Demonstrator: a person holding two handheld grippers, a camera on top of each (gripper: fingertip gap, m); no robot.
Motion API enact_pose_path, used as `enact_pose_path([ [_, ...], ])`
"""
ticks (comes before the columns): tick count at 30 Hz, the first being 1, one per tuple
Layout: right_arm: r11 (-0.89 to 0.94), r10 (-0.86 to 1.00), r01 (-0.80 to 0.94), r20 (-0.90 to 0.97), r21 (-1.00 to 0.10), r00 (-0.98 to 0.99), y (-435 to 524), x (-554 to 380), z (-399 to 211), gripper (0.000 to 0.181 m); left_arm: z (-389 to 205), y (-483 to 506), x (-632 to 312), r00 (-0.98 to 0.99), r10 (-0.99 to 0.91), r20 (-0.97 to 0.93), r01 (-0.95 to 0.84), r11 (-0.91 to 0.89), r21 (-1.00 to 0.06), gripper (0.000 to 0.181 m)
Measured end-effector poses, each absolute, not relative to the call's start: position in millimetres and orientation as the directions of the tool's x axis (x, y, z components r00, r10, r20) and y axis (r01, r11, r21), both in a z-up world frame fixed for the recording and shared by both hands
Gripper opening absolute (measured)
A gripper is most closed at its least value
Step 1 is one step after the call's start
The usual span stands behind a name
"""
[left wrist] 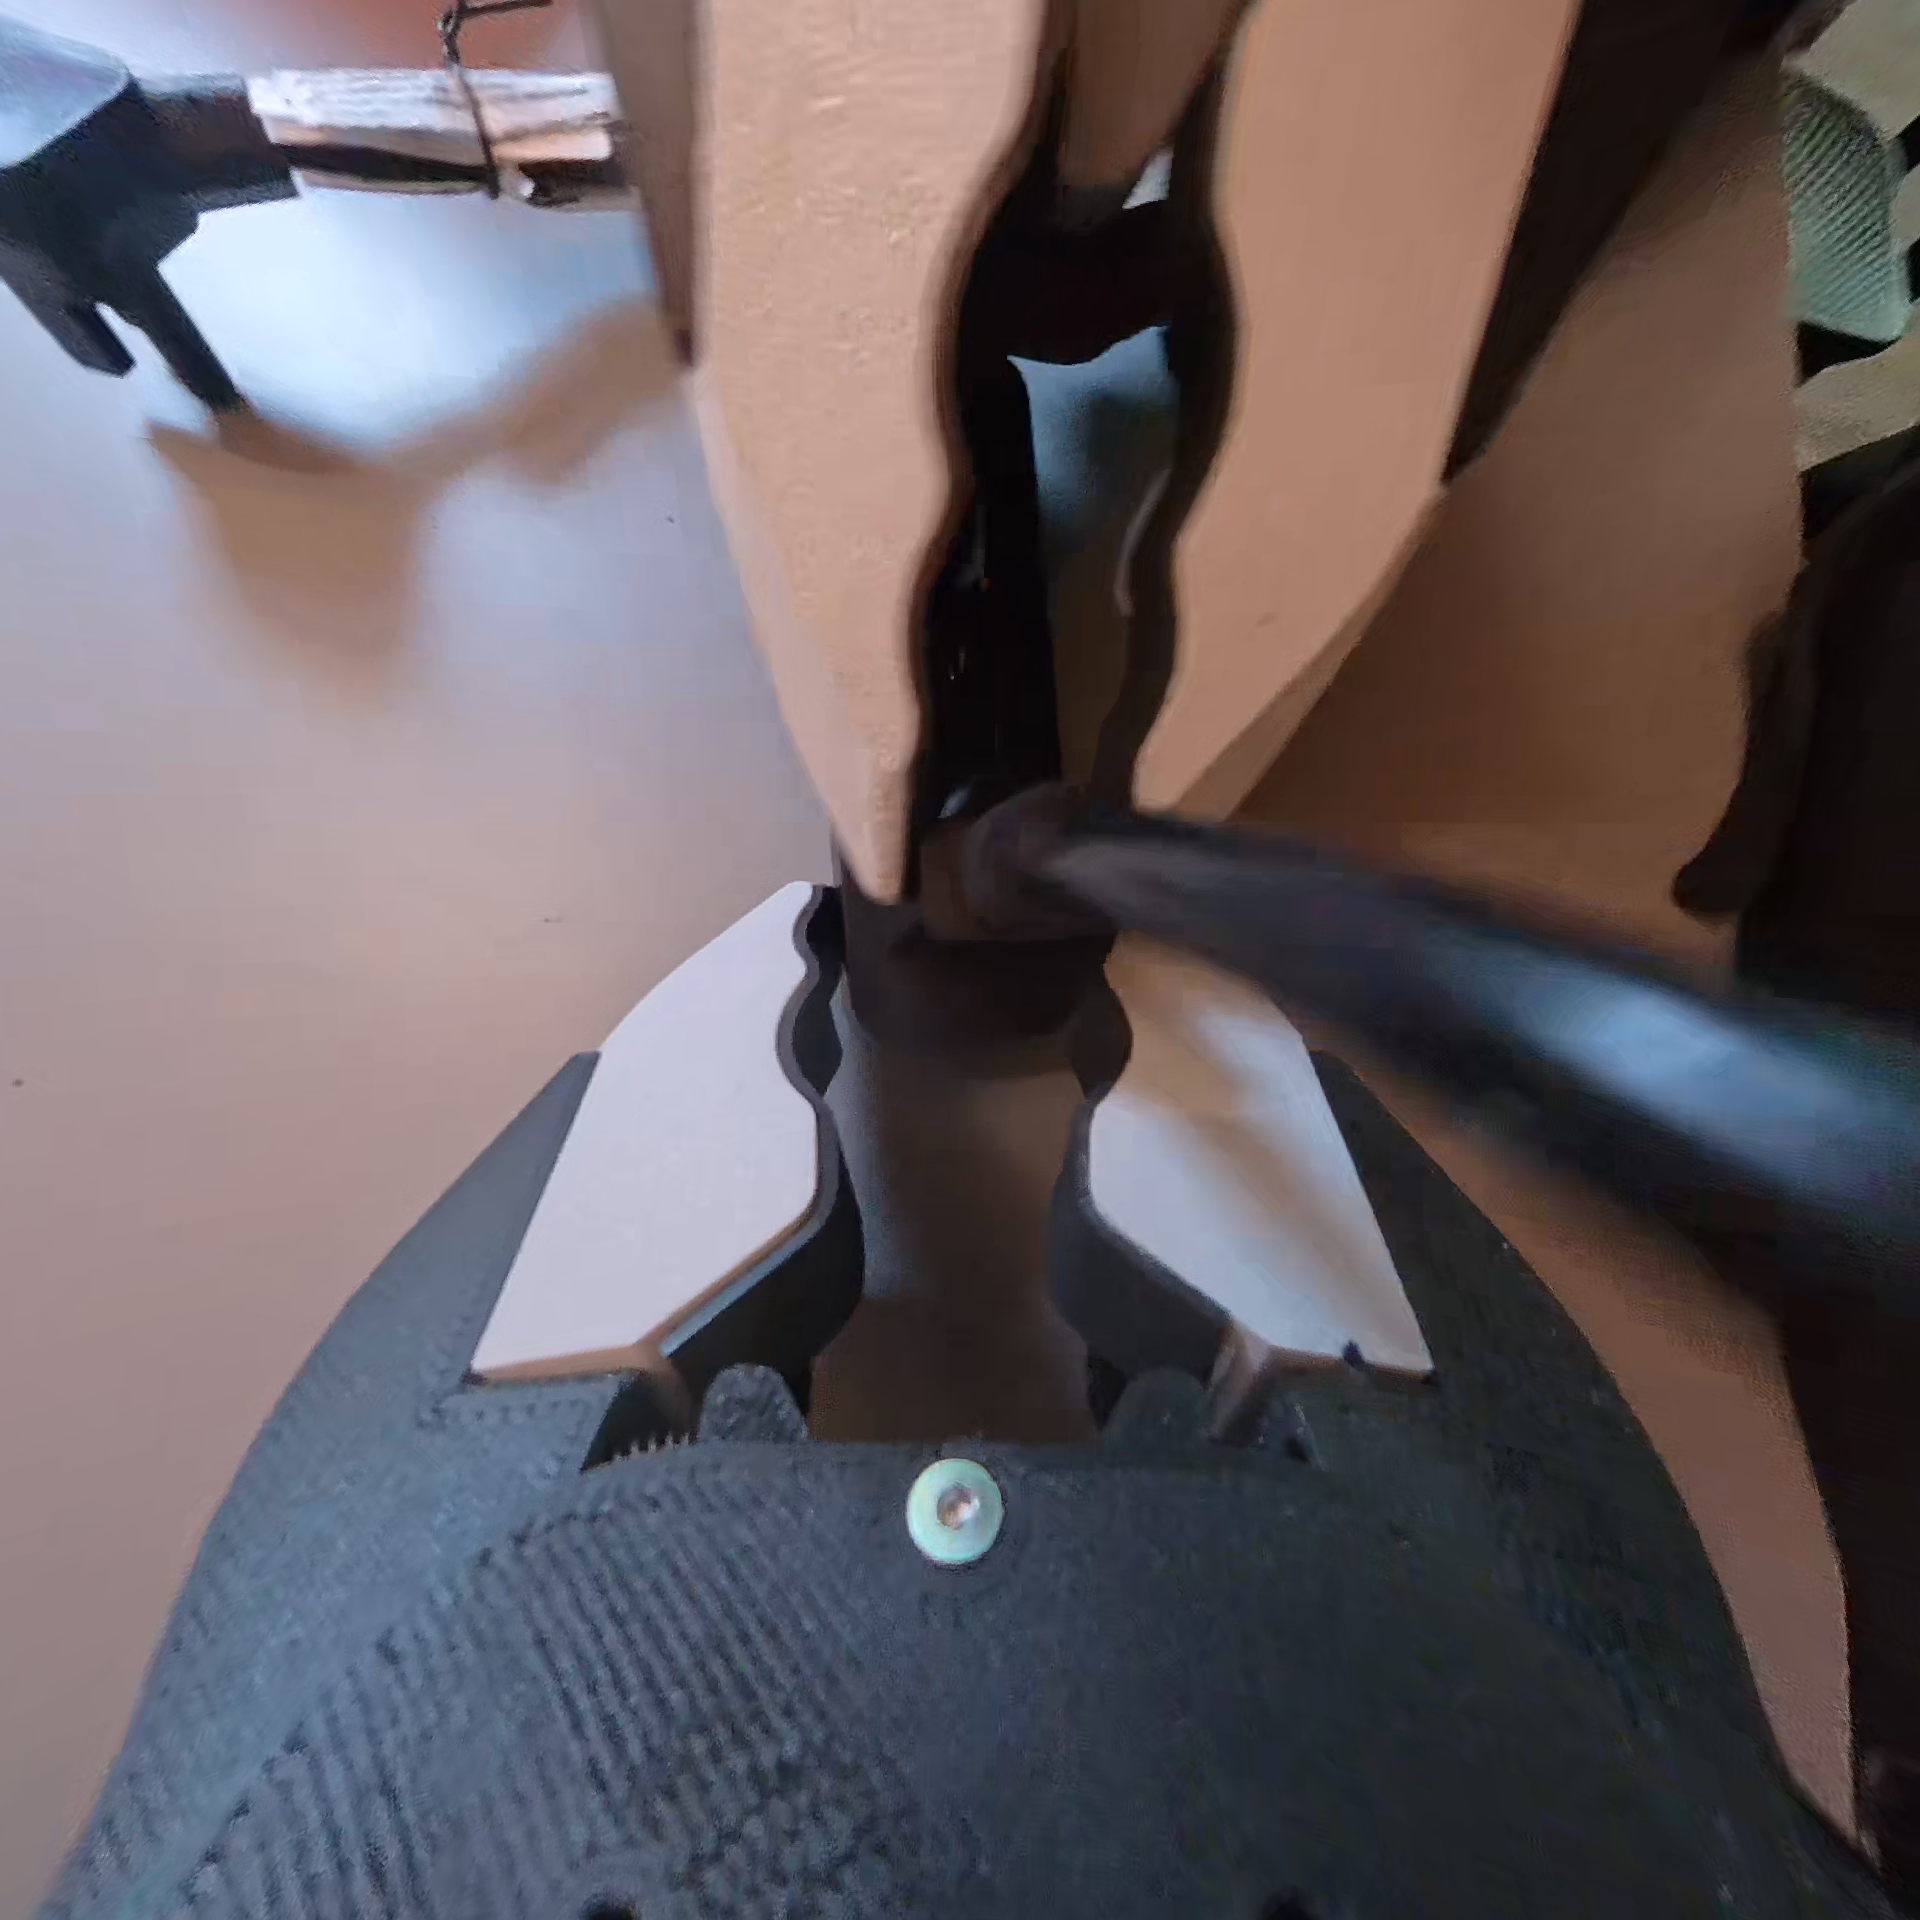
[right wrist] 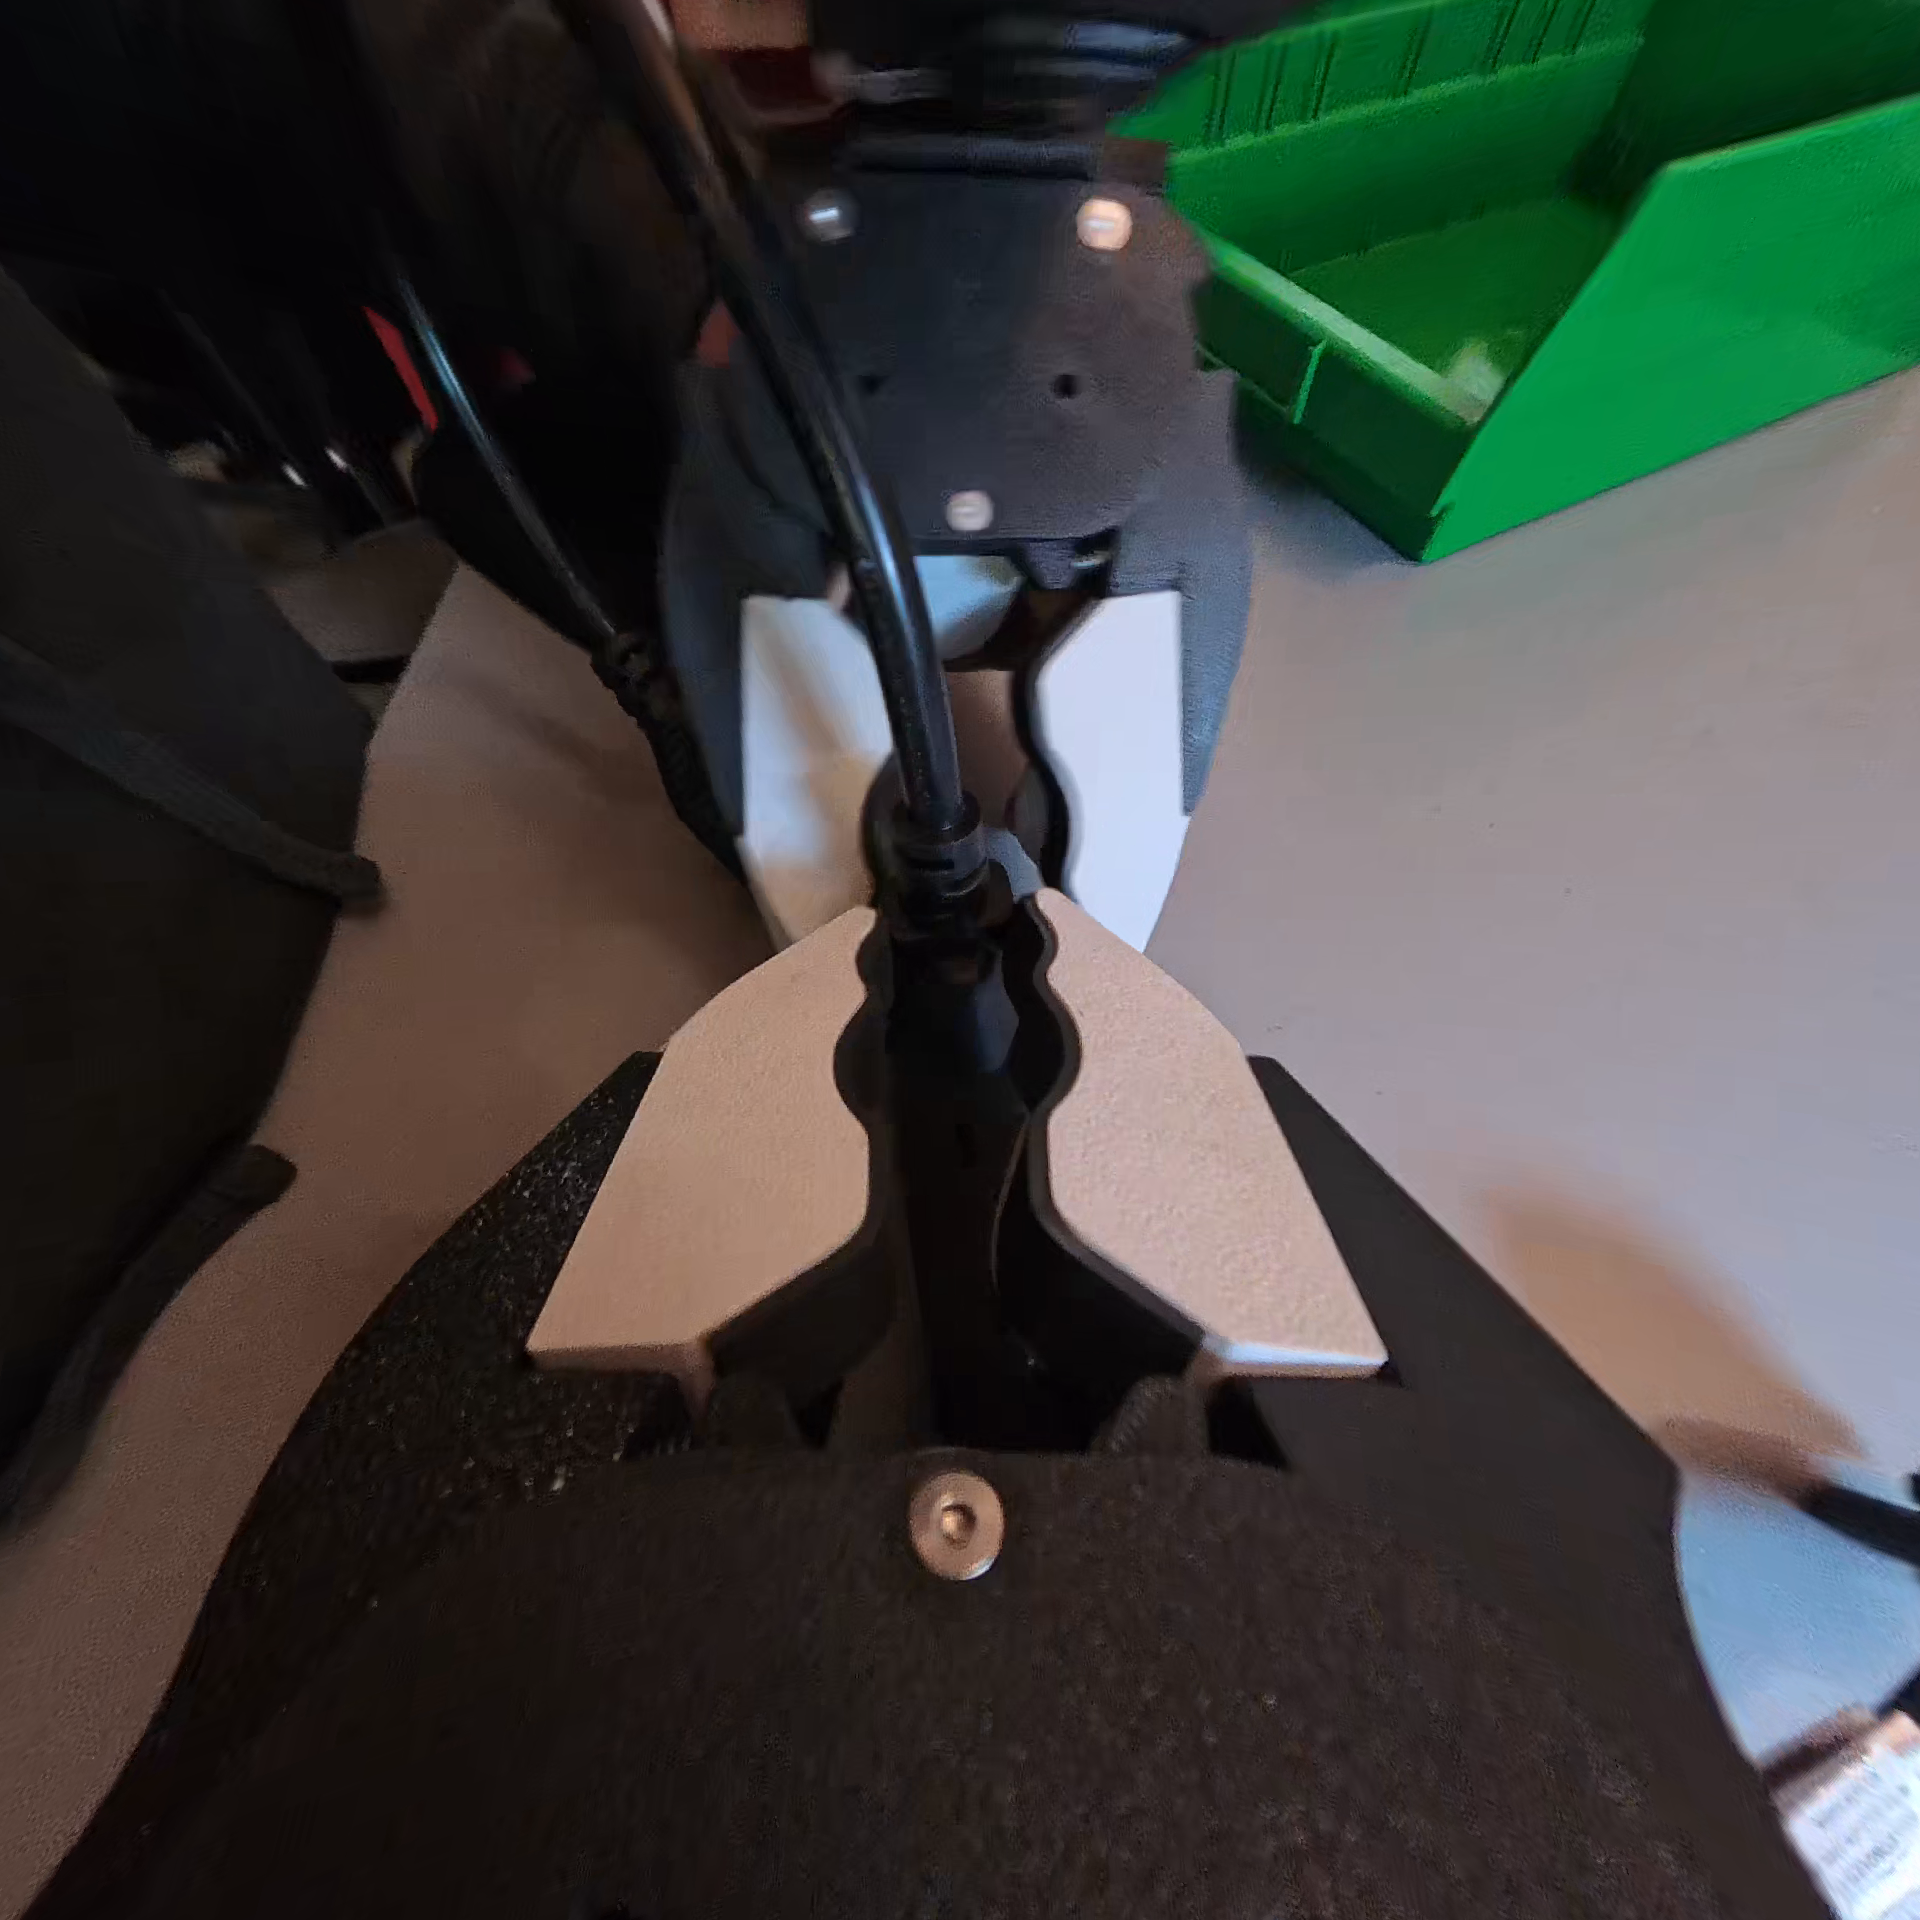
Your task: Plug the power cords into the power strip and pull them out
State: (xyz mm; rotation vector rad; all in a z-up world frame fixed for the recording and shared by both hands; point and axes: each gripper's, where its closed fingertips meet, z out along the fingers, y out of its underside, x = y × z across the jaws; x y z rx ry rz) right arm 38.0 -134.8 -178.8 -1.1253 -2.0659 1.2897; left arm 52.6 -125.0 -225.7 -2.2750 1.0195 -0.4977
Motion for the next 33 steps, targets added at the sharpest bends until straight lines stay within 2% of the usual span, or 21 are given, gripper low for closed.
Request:
enact_pose_path([
  [2, 0.173, 0.803, 0.419, -0.119, -0.891, -0.583, -132.5, 37.9, -178.9, 0.02, -225.6, -124.9, 53.4, 0.646, -0.76, 0.071, -0.565, -0.539, -0.625, 0.045],
  [6, 0.141, 0.805, 0.441, -0.157, -0.887, -0.573, -135.6, 39.1, -178.2, 0.019, -225.6, -128.2, 54.5, 0.632, -0.772, 0.073, -0.57, -0.526, -0.632, 0.045],
  [9, 0.298, 0.835, 0.371, 0.052, -0.88, -0.548, -138.5, 37.9, -176.1, 0.019, -223.3, -122.9, 47.2, 0.617, -0.785, 0.056, -0.573, -0.497, -0.651, 0.045],
  [10, 0.317, 0.834, 0.372, 0.069, -0.872, -0.547, -137.6, 38.3, -178.2, 0.02, -224.3, -122.2, 47.1, 0.618, -0.785, 0.054, -0.572, -0.495, -0.654, 0.045],
  [12, 0.309, 0.829, 0.368, 0.058, -0.877, -0.557, -135.6, 38.9, -178.0, 0.019, -224.9, -121.2, 49.3, 0.618, -0.784, 0.055, -0.57, -0.495, -0.656, 0.045],
  [16, 0.173, 0.81, 0.422, -0.115, -0.89, -0.576, -126.9, 38.0, -179.9, 0.02, -226.9, -121.4, 52.1, 0.635, -0.767, 0.092, -0.555, -0.535, -0.637, 0.044],
  [17, 0.176, 0.814, 0.434, -0.117, -0.883, -0.569, -128.7, 38.3, -180.4, 0.019, -228.0, -122.9, 52.1, 0.625, -0.773, 0.113, -0.552, -0.539, -0.636, 0.045],
  [19, 0.287, 0.825, 0.391, 0.018, -0.875, -0.565, -135.2, 39.5, -178.9, 0.019, -227.3, -125.1, 49.6, 0.597, -0.796, 0.096, -0.587, -0.516, -0.624, 0.046],
  [22, 0.286, 0.817, 0.386, 0.013, -0.877, -0.577, -132.9, 38.4, -179.3, 0.02, -228.1, -125.0, 49.8, 0.6, -0.788, 0.138, -0.572, -0.543, -0.615, 0.046],
  [25, 0.199, 0.807, 0.426, -0.099, -0.883, -0.583, -128.3, 36.4, -180.1, 0.02, -229.3, -124.7, 51.1, 0.618, -0.77, 0.156, -0.56, -0.571, -0.6, 0.046],
  [29, 0.322, 0.818, 0.389, 0.047, -0.863, -0.573, -138.6, 37.8, -176.8, 0.019, -228.3, -127.2, 51.7, 0.594, -0.788, 0.16, -0.572, -0.553, -0.606, 0.046],
  [33, 0.267, 0.813, 0.401, -0.019, -0.876, -0.583, -134.5, 36.6, -177.7, 0.019, -229.3, -126.2, 52.1, 0.603, -0.777, 0.179, -0.553, -0.569, -0.608, 0.046],
])
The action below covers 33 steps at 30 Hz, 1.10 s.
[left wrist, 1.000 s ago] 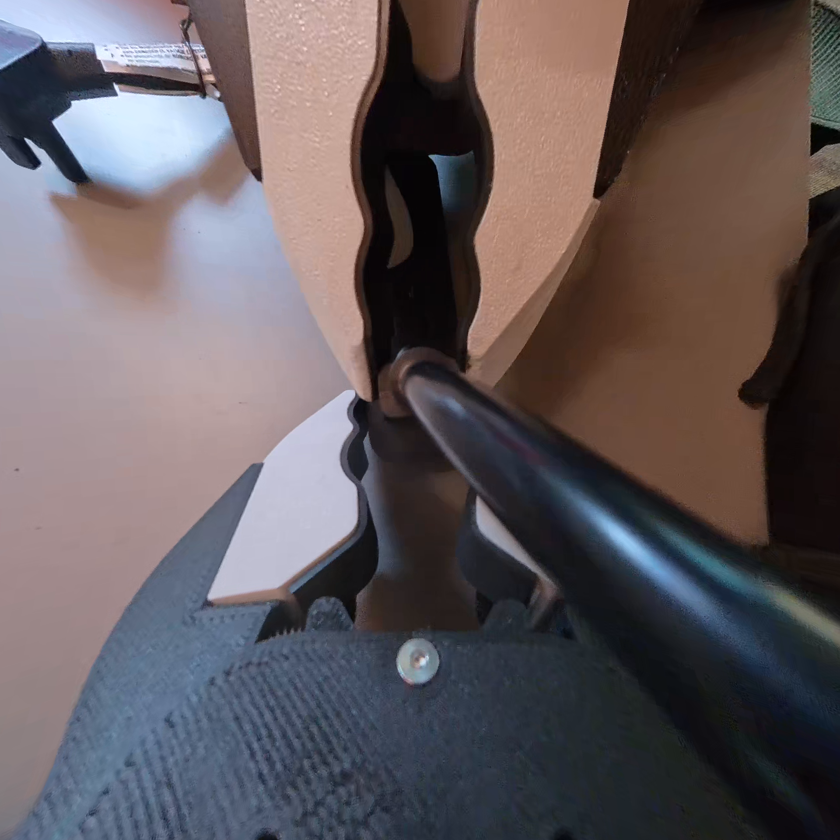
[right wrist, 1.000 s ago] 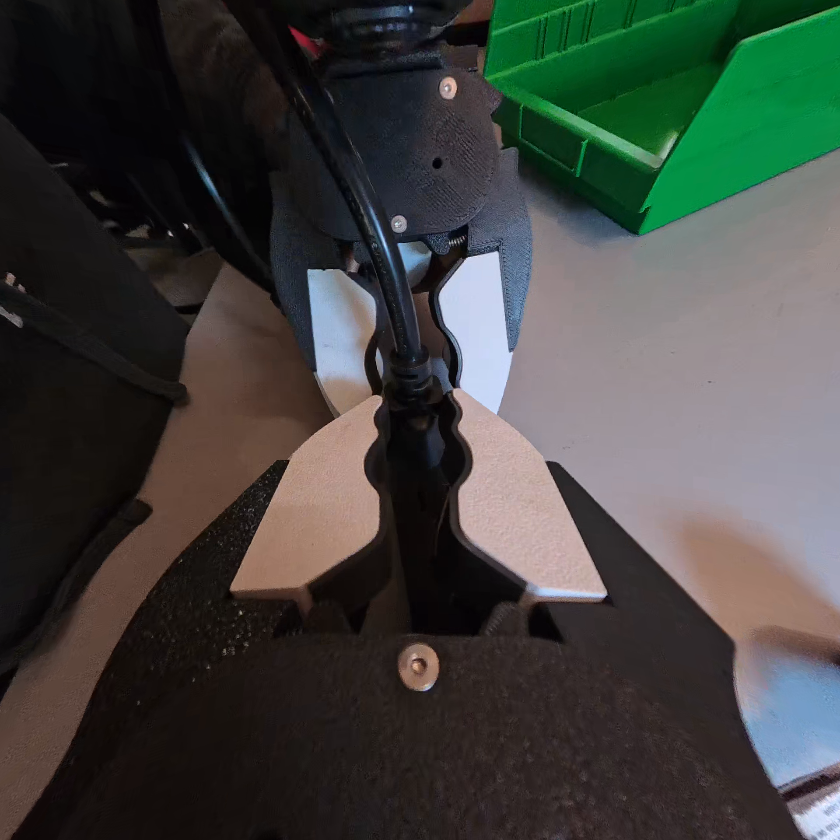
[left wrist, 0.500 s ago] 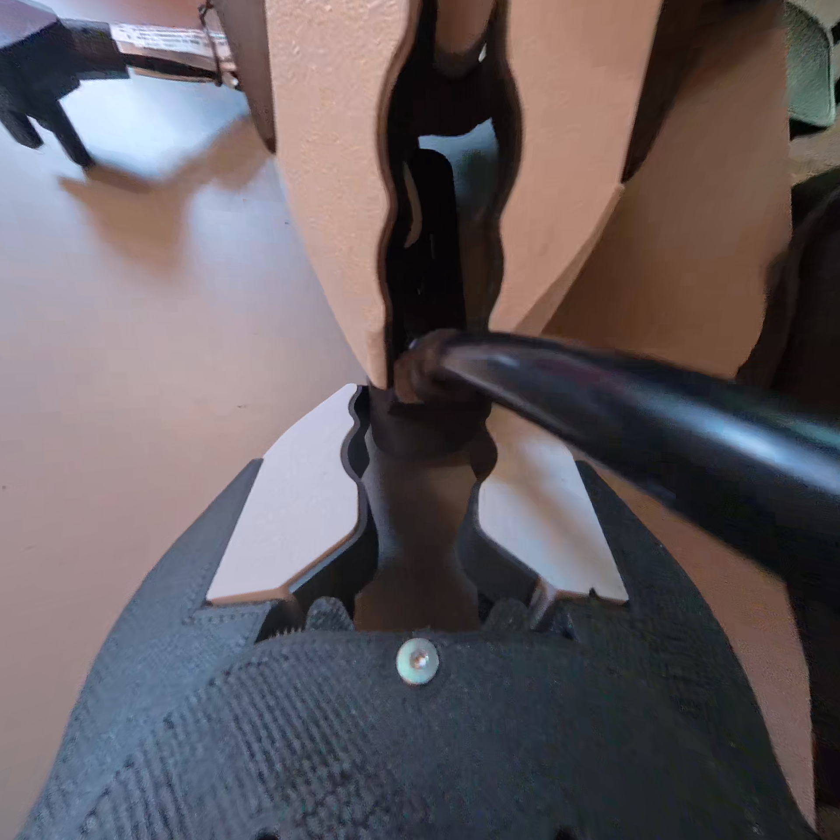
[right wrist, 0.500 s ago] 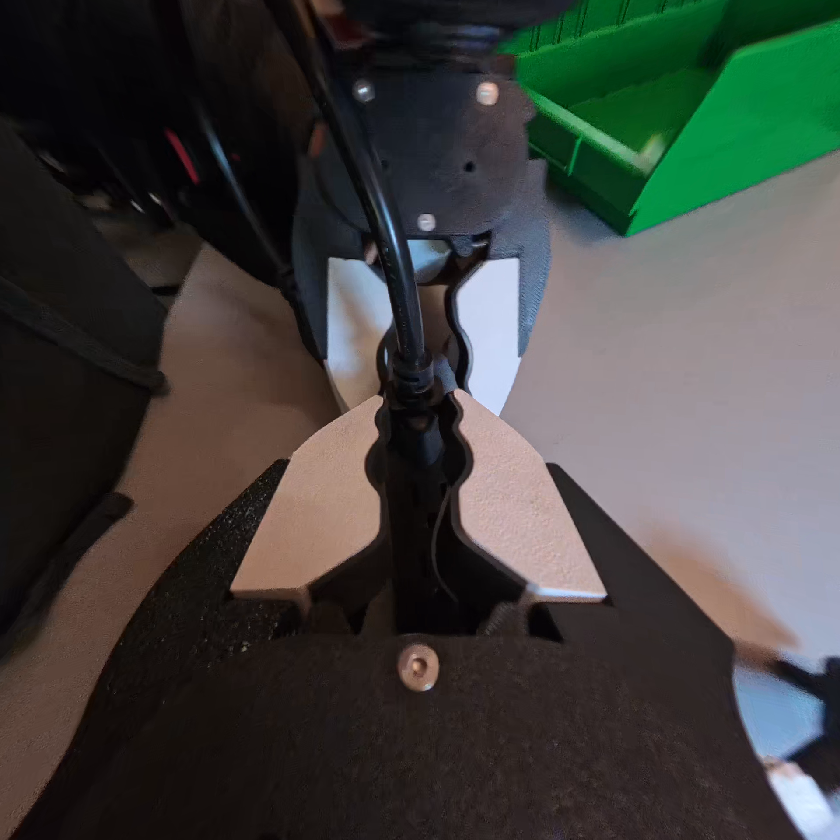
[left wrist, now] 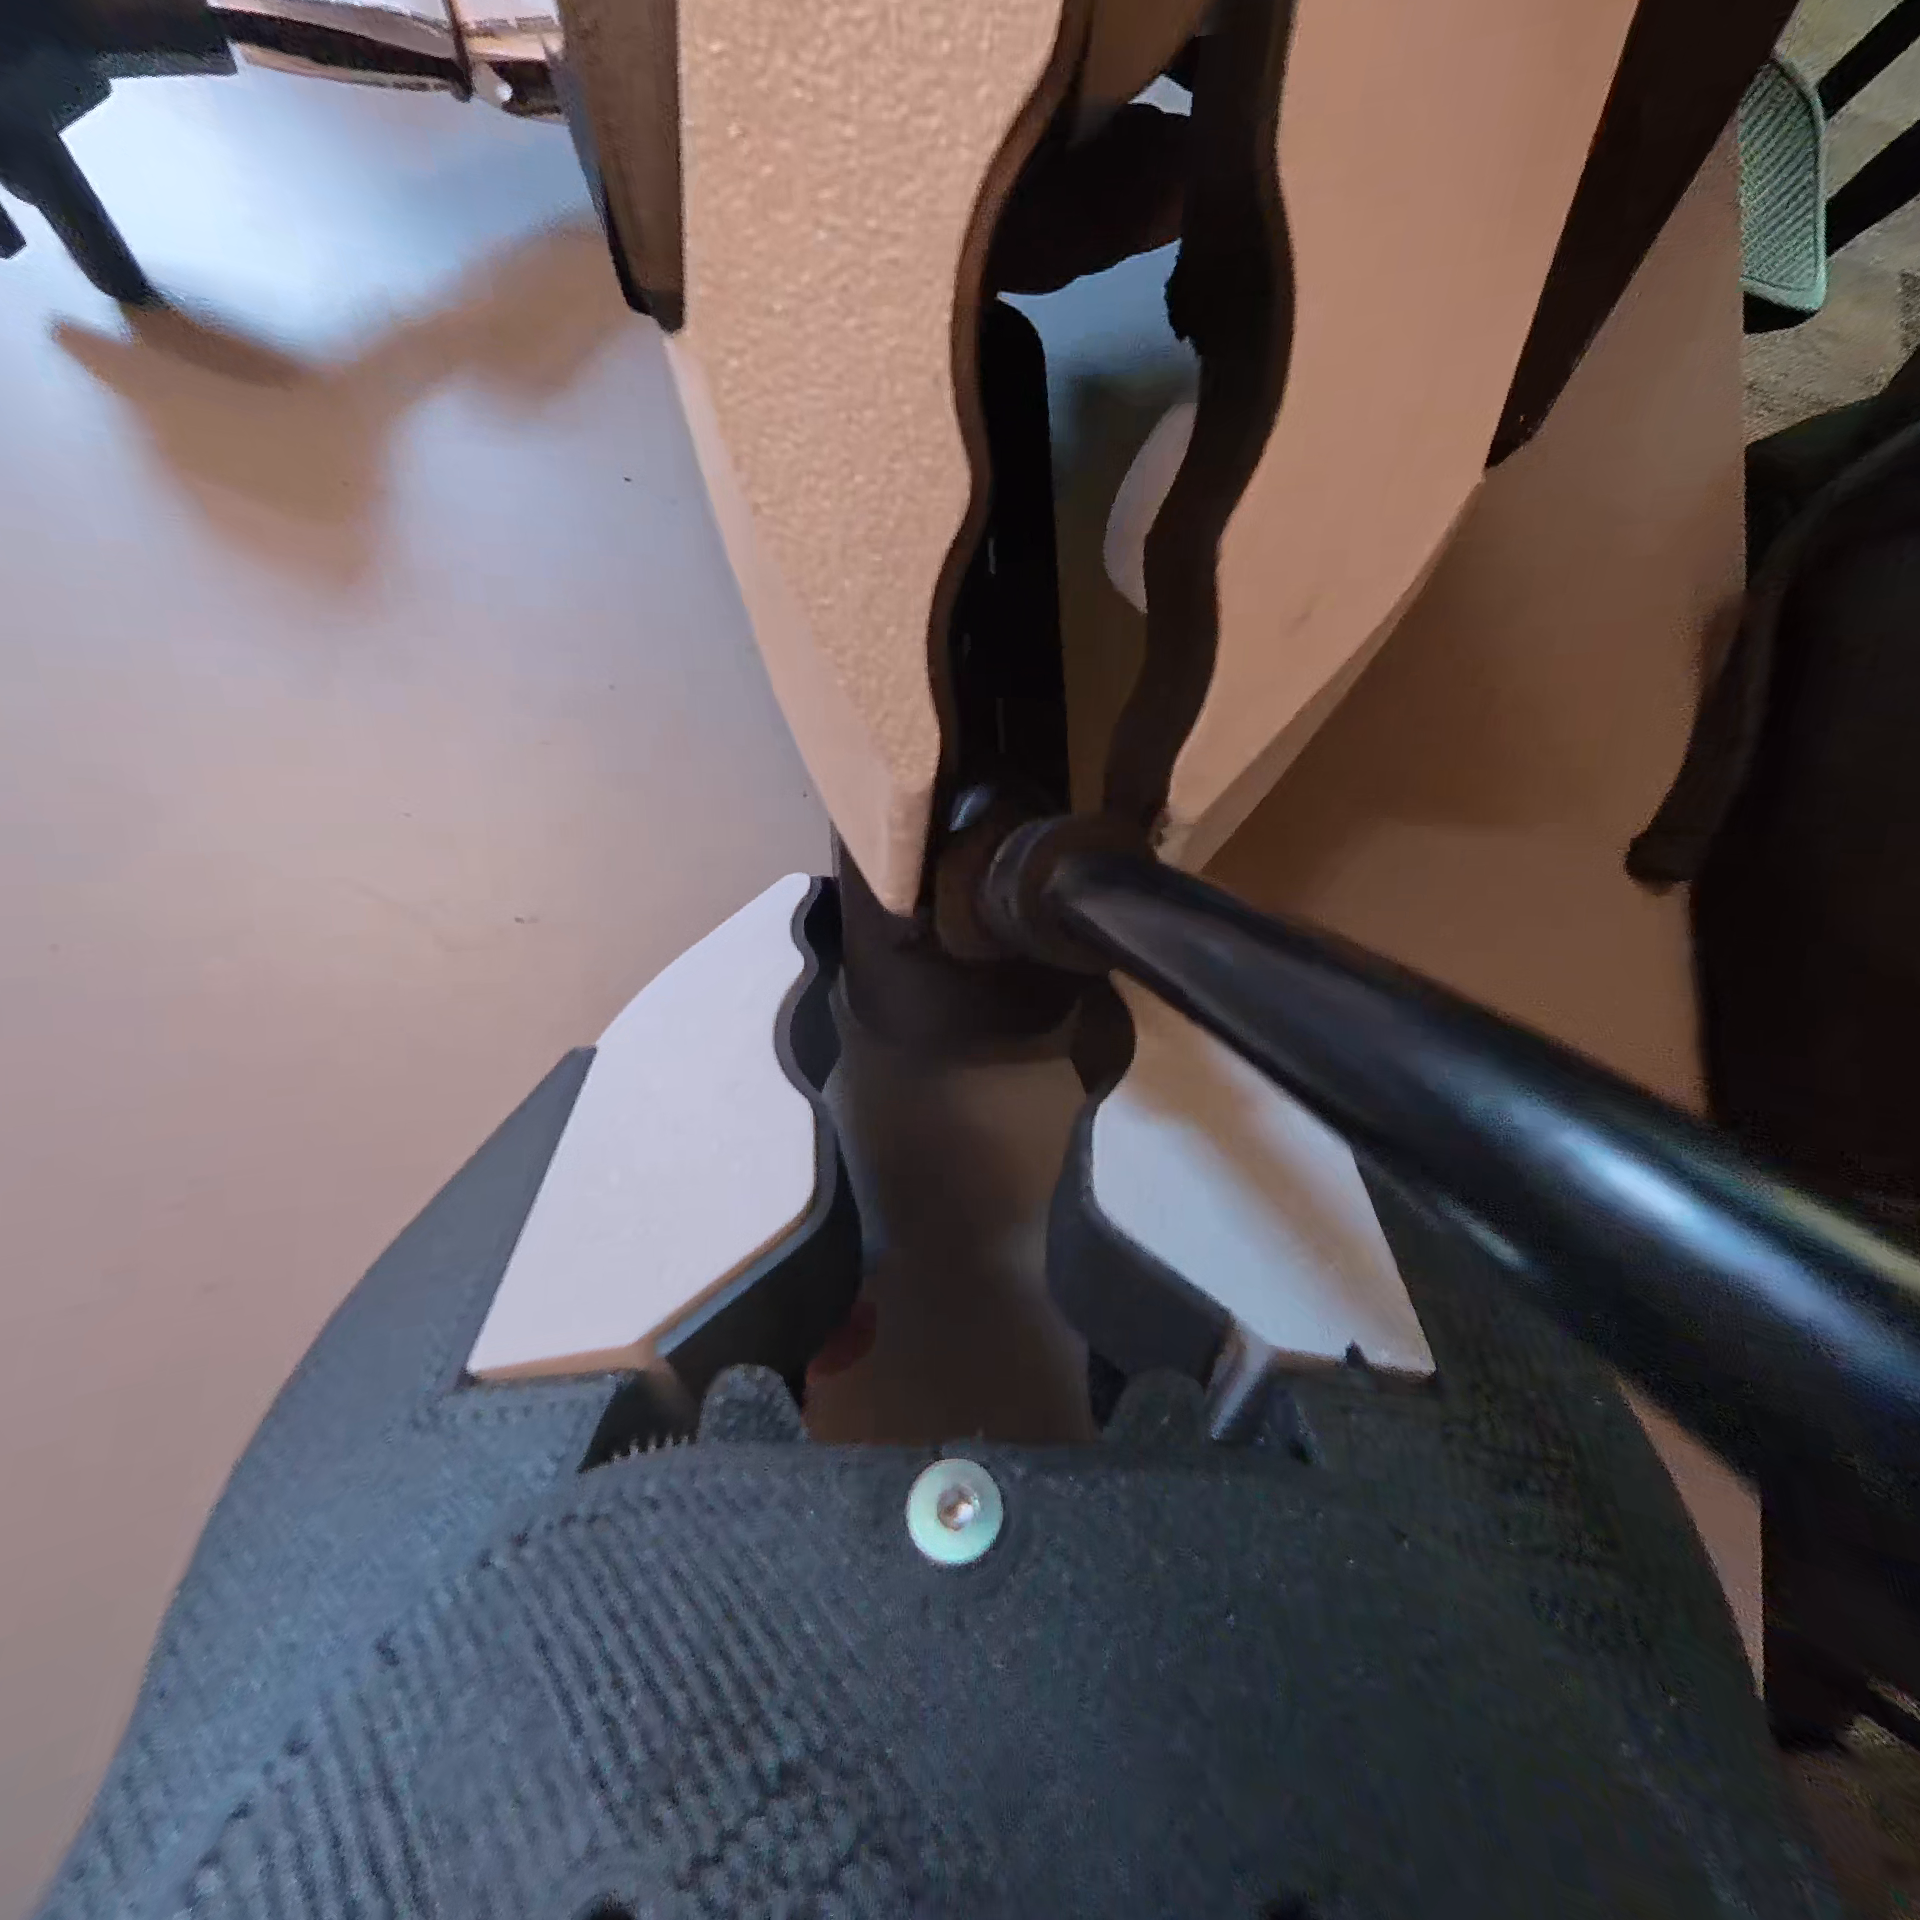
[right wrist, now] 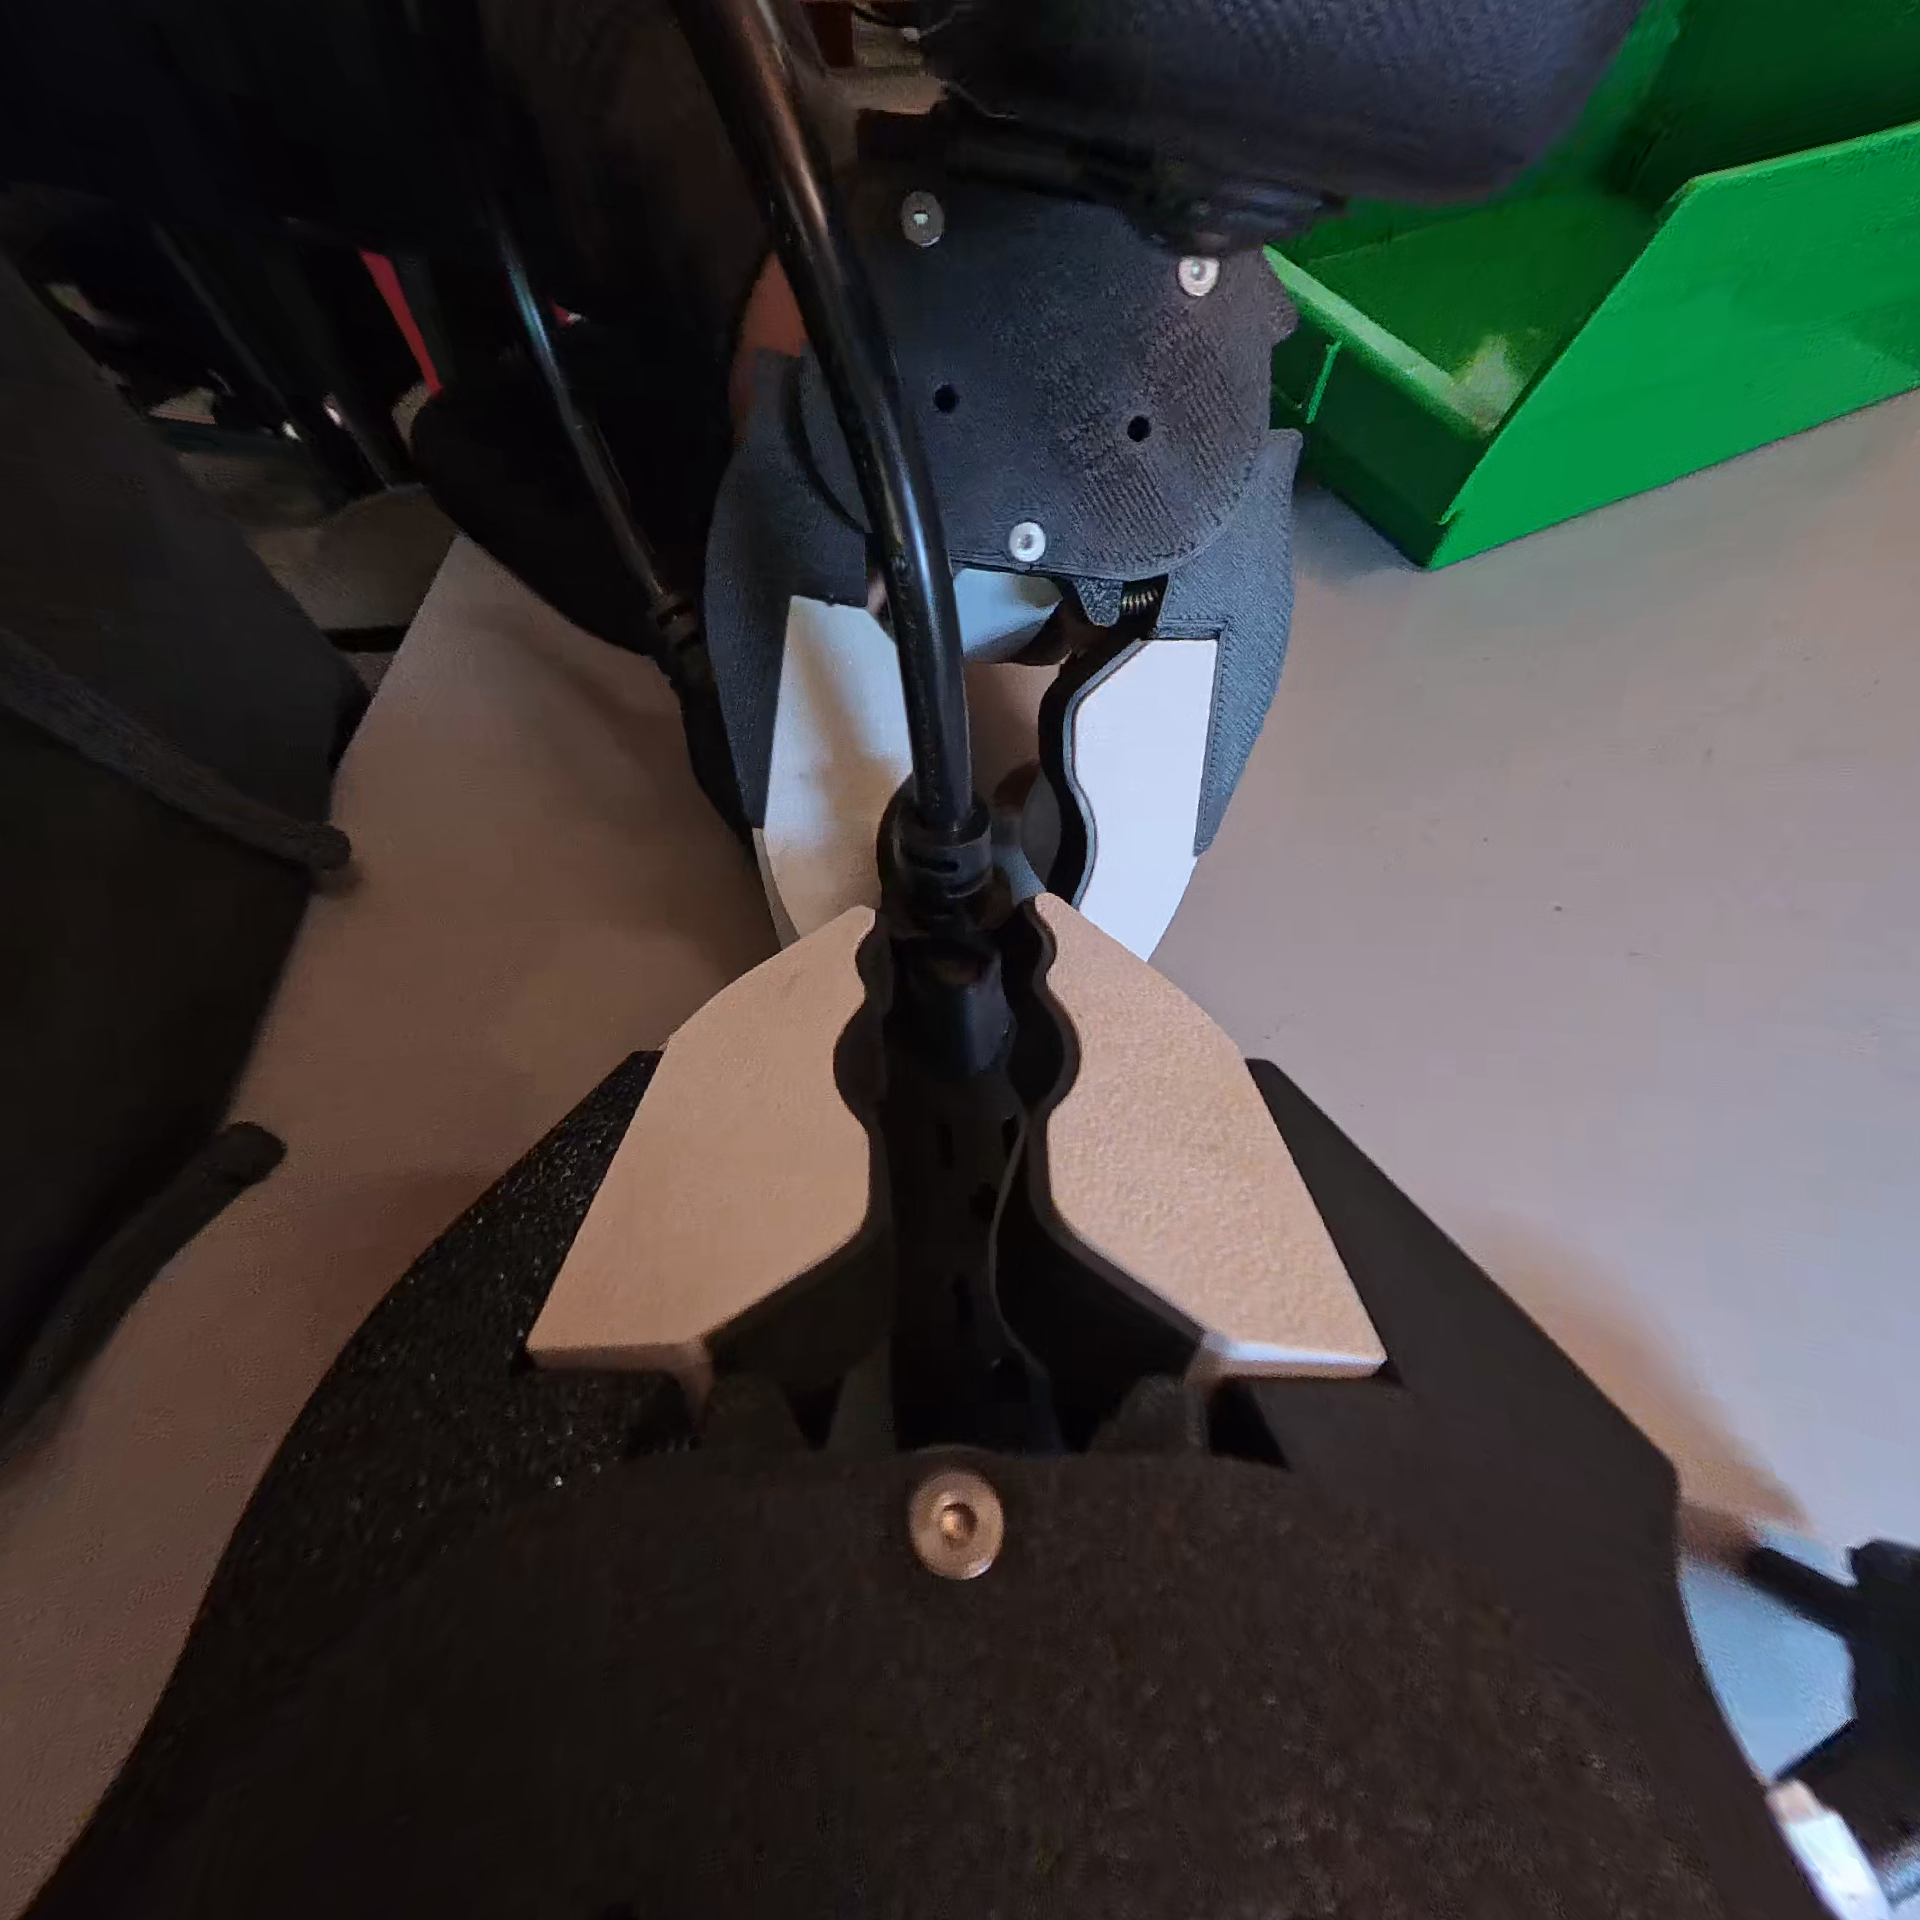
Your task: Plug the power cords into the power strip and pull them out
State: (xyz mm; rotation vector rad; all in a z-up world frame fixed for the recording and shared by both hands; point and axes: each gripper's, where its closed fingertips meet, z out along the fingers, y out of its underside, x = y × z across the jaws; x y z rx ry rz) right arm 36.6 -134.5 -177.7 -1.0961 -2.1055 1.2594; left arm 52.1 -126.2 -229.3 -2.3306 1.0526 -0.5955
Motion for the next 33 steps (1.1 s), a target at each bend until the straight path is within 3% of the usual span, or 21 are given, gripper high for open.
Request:
enact_pose_path([
  [2, 0.179, 0.81, 0.426, -0.113, -0.887, -0.576, -129.5, 36.1, -179.2, 0.02, -230.0, -124.4, 51.2, 0.622, -0.764, 0.17, -0.548, -0.58, -0.602, 0.046],
  [6, 0.207, 0.801, 0.426, -0.097, -0.881, -0.591, -133.2, 33.7, -181.2, 0.023, -225.5, -126.2, 47.1, 0.626, -0.771, 0.116, -0.598, -0.57, -0.564, 0.045],
  [14, 0.254, 0.801, 0.41, -0.047, -0.876, -0.597, -133.5, 34.5, -182.7, 0.024, -211.7, -128.1, 44.1, 0.616, -0.784, 0.073, -0.611, -0.535, -0.583, 0.039],
  [22, 0.295, 0.807, 0.4, 0.002, -0.868, -0.591, -134.9, 34.4, -184.9, 0.022, -222.2, -127.9, 46.9, 0.602, -0.797, 0.054, -0.685, -0.55, -0.478, 0.039],
  [27, 0.242, 0.825, 0.405, -0.032, -0.882, -0.564, -137.2, 35.4, -182.5, 0.02, -222.4, -129.4, 49.7, 0.613, -0.784, 0.099, -0.628, -0.559, -0.541, 0.04],
  [33, 0.178, 0.806, 0.432, -0.121, -0.884, -0.579, -133.8, 31.5, -181.7, 0.02, -222.9, -126.0, 48.3, 0.623, -0.778, 0.076, -0.631, -0.558, -0.538, 0.04],
])
